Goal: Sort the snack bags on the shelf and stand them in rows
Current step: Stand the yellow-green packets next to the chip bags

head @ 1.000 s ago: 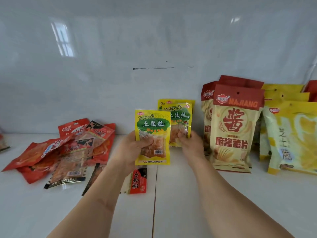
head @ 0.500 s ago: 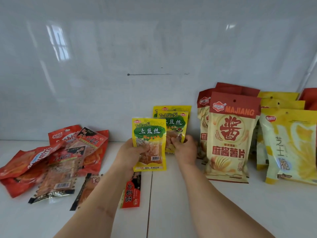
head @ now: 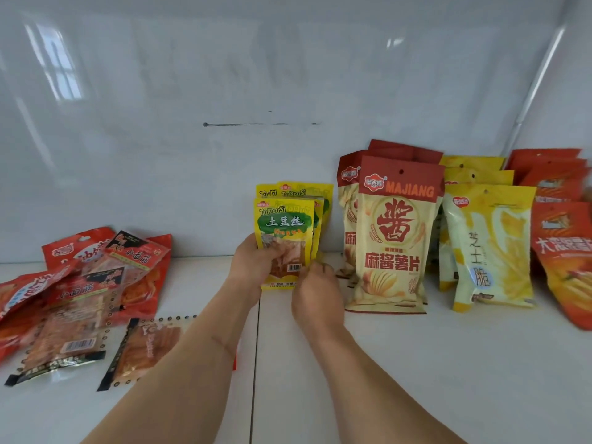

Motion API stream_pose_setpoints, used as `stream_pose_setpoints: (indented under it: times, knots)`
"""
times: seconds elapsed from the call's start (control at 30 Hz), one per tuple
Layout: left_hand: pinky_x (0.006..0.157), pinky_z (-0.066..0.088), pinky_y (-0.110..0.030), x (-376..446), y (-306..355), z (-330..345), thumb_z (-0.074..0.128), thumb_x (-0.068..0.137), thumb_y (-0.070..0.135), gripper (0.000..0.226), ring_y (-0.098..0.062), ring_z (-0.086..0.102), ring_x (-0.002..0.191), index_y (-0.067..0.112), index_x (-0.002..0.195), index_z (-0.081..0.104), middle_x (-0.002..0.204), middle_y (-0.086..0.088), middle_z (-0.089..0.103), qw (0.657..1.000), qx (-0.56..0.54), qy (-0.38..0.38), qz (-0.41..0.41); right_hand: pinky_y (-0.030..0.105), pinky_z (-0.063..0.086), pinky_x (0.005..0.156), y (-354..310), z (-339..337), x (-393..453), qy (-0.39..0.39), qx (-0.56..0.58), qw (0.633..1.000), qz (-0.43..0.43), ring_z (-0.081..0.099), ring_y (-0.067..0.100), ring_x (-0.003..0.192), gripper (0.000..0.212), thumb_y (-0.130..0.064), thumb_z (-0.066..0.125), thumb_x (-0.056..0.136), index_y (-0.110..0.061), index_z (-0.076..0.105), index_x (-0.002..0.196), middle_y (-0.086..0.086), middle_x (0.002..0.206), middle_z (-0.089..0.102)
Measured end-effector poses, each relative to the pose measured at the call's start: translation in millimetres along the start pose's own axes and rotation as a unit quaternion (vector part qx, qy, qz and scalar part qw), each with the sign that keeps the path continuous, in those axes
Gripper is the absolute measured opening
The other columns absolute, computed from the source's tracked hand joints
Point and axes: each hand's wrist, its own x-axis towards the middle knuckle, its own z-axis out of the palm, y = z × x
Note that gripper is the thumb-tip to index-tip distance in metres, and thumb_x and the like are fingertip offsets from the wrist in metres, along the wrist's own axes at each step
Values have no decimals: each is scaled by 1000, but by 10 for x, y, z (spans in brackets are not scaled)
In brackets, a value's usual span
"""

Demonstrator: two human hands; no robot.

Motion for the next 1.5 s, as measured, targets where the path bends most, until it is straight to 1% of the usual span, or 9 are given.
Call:
stream_pose_setpoints:
  times: [0.2, 0.43, 0.73, 0.9, 1.07, 1.13, 1.23, 1.4, 1.5]
  knots:
    - [70, 63, -43, 75, -76, 169, 72, 86, 9, 18, -28, 75, 83, 14, 102, 69, 93, -5, 77, 999, 34, 39, 14, 38, 43, 91, -2, 2, 17, -2, -22, 1000, 12, 56, 31, 112, 33, -27, 36, 105, -5, 52, 124, 13, 122, 57]
    - [60, 51, -25, 140, -98, 234, 74, 87, 15, 12, -18, 69, 78, 16, 96, 65, 88, 2, 73, 996, 60, 66, 25, 38, 44, 91, 44, 67, 140, -6, -37, 999, 7, 55, 31, 114, 35, -28, 37, 104, -5, 50, 127, 13, 124, 56]
    - [68, 55, -32, 140, -29, 175, 79, 80, 30, 30, -19, 70, 81, 15, 101, 64, 91, -2, 71, 987, 124, 93, 35, 40, 46, 84, 67, 187, 238, -4, -60, 998, 10, 57, 33, 103, 33, -21, 37, 100, -2, 58, 118, 17, 112, 59]
    - [76, 39, -26, -51, 1, -50, 68, 92, 34, 42, -18, 56, 94, 11, 125, 58, 105, 2, 61, 971, 202, 123, 23, 40, 48, 83, 41, 199, 215, 6, -63, 998, 5, 59, 35, 101, 34, -23, 43, 100, 2, 60, 115, 19, 110, 61]
    - [82, 42, -27, -322, 33, -270, 61, 97, 38, 43, -17, 53, 95, 10, 129, 56, 98, 6, 55, 948, 290, 127, 37, 36, 45, 87, 55, 197, 188, 7, -66, 998, 7, 53, 29, 109, 61, -26, 8, 94, -3, 58, 120, 13, 118, 56]
    - [85, 44, -28, -420, 32, -345, 59, 97, 37, 41, -20, 56, 100, 11, 129, 57, 105, 2, 61, 932, 337, 123, 44, 39, 46, 86, 16, 126, 138, 22, -52, 998, 13, 54, 32, 108, 55, -26, 14, 96, -1, 57, 121, 16, 117, 56]
    - [90, 47, -32, -518, 13, -458, 56, 98, 35, 37, -24, 59, 112, 12, 127, 59, 123, -5, 64, 894, 429, 115, 65, 45, 47, 87, -40, 9, 26, 69, -33, 997, 6, 57, 39, 108, 35, -20, 46, 100, 5, 54, 123, 22, 118, 59]
    - [88, 48, -37, -730, 42, -728, 48, 101, 31, 34, -26, 54, 116, 12, 125, 61, 125, -7, 61, 811, 563, 84, 139, 46, 43, 96, -145, -70, -200, 112, -55, 990, -71, 54, 39, 118, 32, -14, 55, 96, 2, 59, 124, 20, 131, 57]
    - [87, 50, -39, -846, 89, -981, 45, 102, 29, 32, -26, 56, 111, 11, 122, 63, 120, -8, 63, 784, 592, 76, 170, 47, 43, 99, -290, -47, -340, 111, -65, 982, -141, 54, 38, 119, 31, -13, 54, 96, -1, 61, 124, 18, 131, 58]
